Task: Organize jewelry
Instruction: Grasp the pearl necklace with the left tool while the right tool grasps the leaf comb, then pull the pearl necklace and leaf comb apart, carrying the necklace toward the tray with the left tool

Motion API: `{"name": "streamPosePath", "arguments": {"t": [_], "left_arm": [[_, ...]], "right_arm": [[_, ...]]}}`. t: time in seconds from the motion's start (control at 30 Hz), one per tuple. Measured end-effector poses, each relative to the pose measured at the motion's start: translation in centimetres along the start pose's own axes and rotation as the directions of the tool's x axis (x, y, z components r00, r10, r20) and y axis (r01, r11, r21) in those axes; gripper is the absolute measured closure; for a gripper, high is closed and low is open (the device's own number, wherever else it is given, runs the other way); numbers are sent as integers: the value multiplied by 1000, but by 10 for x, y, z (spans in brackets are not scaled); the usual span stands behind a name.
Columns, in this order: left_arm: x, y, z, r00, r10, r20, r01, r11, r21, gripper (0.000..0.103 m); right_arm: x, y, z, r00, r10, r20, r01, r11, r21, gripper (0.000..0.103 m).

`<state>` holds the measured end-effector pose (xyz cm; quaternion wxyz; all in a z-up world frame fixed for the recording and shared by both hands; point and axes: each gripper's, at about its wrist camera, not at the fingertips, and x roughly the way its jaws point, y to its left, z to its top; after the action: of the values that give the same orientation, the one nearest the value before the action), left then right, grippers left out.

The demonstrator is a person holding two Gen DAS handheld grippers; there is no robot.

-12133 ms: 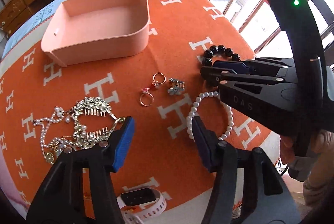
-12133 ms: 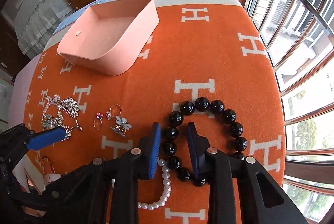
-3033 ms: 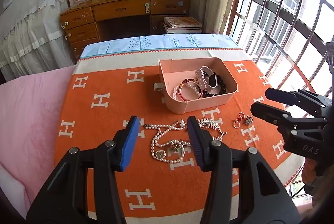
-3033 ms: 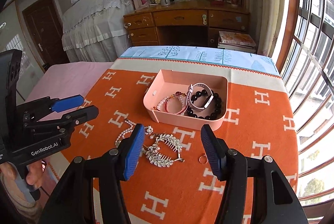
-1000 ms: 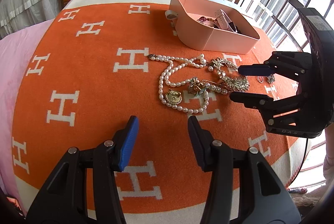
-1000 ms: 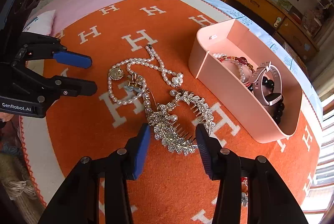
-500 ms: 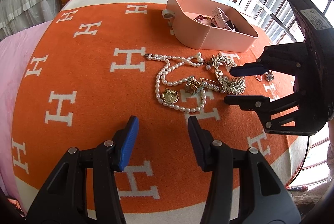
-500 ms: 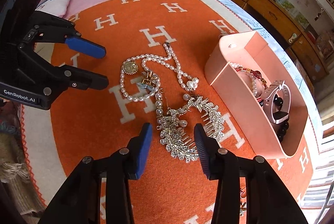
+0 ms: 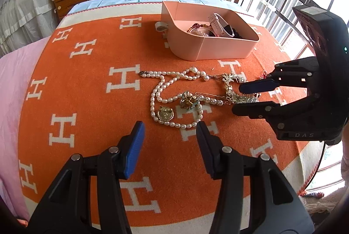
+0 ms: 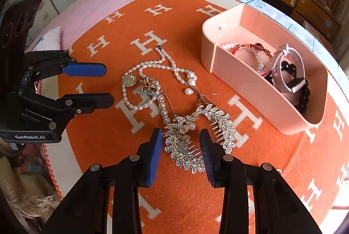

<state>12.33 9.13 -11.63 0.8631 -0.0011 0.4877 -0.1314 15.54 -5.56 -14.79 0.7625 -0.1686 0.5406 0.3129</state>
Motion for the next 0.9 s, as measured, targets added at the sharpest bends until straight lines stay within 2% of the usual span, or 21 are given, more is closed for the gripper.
{"name": "streamPosePath", "arguments": {"t": [0.1, 0.23, 0.4, 0.5, 0.63, 0.8, 0.87, 0.9], "left_arm": [[3, -6, 3, 1000, -5, -5, 5, 1000, 31, 57], [9, -17, 7, 1000, -6, -16, 7, 996, 84, 57], [16, -43, 14, 999, -13, -29, 19, 974, 224, 57], [22, -61, 18, 1000, 14, -14, -8, 934, 358, 57], [33, -75, 25, 999, 40, -19, -26, 871, 491, 59], [44, -93, 23, 998, 56, -42, -14, 754, 657, 62], [44, -98, 20, 998, 56, -43, -11, 725, 689, 63], [43, -98, 21, 997, 54, -47, -6, 719, 695, 63]], "right_arm": [[-11, -4, -13, 999, -11, 33, 8, 997, 76, 68], [-29, -14, -37, 996, 14, 91, -33, 978, 207, 68], [-49, -22, -66, 987, 40, 158, -92, 938, 334, 68], [-59, -23, -81, 982, 46, 184, -114, 919, 377, 74], [-68, -25, -93, 979, 51, 196, -126, 909, 397, 74], [-70, -22, -98, 983, 43, 180, -108, 923, 369, 73], [-70, -18, -98, 986, 30, 166, -86, 937, 338, 73], [-66, -15, -94, 987, 21, 158, -71, 945, 320, 73]]}}
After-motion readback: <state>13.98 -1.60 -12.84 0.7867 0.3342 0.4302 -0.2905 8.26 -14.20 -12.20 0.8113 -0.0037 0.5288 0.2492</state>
